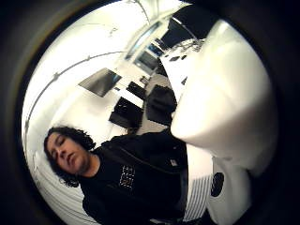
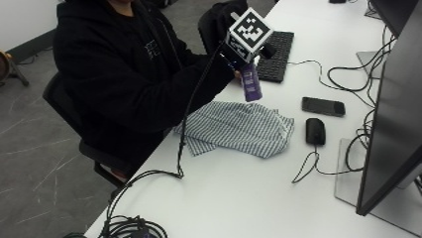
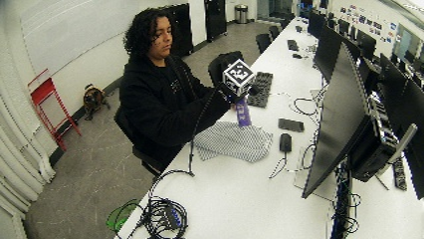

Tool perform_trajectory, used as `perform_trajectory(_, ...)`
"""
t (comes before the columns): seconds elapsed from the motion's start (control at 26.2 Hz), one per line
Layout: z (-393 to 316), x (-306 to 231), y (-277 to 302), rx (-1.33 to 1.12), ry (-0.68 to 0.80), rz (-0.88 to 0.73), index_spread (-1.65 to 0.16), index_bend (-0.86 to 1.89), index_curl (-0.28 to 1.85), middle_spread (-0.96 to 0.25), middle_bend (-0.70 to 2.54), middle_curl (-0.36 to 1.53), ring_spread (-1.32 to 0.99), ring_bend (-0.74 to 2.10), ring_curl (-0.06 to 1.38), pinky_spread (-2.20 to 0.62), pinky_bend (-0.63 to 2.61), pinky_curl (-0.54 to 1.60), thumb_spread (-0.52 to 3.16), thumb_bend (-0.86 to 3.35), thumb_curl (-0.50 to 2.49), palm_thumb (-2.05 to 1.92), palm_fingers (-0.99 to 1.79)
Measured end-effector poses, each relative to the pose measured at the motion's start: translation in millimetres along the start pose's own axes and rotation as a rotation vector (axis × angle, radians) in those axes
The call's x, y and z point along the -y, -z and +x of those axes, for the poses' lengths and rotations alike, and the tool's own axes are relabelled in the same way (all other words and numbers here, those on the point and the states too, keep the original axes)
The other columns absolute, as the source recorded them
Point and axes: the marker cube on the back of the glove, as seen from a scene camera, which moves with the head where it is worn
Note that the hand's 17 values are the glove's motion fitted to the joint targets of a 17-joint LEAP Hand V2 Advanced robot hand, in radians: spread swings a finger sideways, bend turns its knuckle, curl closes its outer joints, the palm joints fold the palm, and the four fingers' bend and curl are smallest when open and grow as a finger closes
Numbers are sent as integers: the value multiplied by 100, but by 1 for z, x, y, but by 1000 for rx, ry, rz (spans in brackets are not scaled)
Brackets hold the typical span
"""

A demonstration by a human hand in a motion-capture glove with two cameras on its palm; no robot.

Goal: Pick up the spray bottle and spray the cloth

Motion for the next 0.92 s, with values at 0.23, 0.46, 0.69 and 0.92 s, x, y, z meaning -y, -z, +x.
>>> perform_trajectory(0.23, -1, 15, -44, 326, -21, 157, -30, 14, 42, -19, 52, 59, -21, 65, 49, -22, 47, 41, 23, -2, 78, 111, 120)
perform_trajectory(0.46, 9, 32, -96, 528, -94, 287, -30, 13, 42, -19, 52, 59, -20, 65, 49, -21, 48, 42, 23, -2, 79, 112, 119)
perform_trajectory(0.69, 24, 35, -131, 543, -129, 260, -30, 12, 41, -19, 52, 60, -20, 65, 49, -21, 50, 42, 24, -2, 79, 113, 118)
perform_trajectory(0.92, 30, 33, -139, 547, -130, 279, -30, 12, 40, -19, 52, 60, -20, 65, 49, -22, 51, 42, 25, -3, 80, 113, 118)
